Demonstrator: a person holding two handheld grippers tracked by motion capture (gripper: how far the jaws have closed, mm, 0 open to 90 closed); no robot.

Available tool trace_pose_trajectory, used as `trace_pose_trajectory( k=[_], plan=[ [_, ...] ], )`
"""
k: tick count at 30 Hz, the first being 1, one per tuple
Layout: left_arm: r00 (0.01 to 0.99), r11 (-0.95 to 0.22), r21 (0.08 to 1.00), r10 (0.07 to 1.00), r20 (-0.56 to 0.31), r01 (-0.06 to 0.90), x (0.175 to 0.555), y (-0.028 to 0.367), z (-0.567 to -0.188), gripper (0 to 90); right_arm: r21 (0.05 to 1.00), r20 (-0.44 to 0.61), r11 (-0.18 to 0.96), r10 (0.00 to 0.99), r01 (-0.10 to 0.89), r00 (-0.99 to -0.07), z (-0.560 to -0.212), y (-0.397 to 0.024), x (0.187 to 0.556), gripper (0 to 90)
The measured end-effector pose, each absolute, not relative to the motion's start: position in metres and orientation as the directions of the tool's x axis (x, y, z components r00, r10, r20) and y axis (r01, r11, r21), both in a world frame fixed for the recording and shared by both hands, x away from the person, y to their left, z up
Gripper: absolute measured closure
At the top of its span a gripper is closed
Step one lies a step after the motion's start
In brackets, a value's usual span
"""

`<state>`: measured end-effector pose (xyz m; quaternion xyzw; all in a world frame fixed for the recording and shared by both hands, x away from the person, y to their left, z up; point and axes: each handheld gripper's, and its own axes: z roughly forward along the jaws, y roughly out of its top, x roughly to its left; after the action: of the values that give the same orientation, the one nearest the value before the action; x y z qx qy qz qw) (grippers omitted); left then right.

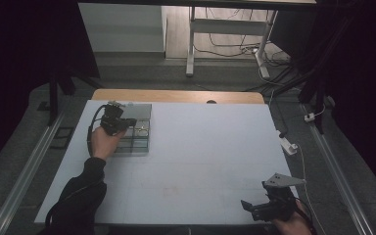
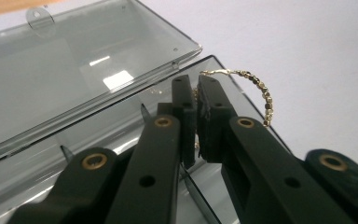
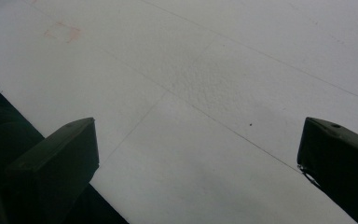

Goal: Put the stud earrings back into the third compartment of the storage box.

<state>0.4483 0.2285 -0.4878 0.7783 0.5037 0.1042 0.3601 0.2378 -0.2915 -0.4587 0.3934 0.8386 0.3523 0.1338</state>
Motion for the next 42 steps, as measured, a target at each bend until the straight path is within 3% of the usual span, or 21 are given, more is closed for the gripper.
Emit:
trace_pose_trajectory(
  k=[17,27,42],
  plan=[
    [0.457,-0.292,0.6,0.879,-0.139,0.745,0.463,0.214,-0.513,85.4,0.696,0.053,0.446,0.75,0.563,-0.659,-0.459,-0.292,0.238,0.0],
    [0.47,-0.267,0.636,0.866,-0.173,0.724,0.459,0.219,-0.508,74.5,0.7,0.056,0.441,0.75,0.561,-0.659,-0.459,-0.292,0.237,0.0],
    [0.579,-0.303,0.702,0.793,-0.189,0.644,0.431,0.214,-0.488,29.0,0.705,0.054,0.44,0.749,0.556,-0.66,-0.458,-0.292,0.236,0.0]
  ],
)
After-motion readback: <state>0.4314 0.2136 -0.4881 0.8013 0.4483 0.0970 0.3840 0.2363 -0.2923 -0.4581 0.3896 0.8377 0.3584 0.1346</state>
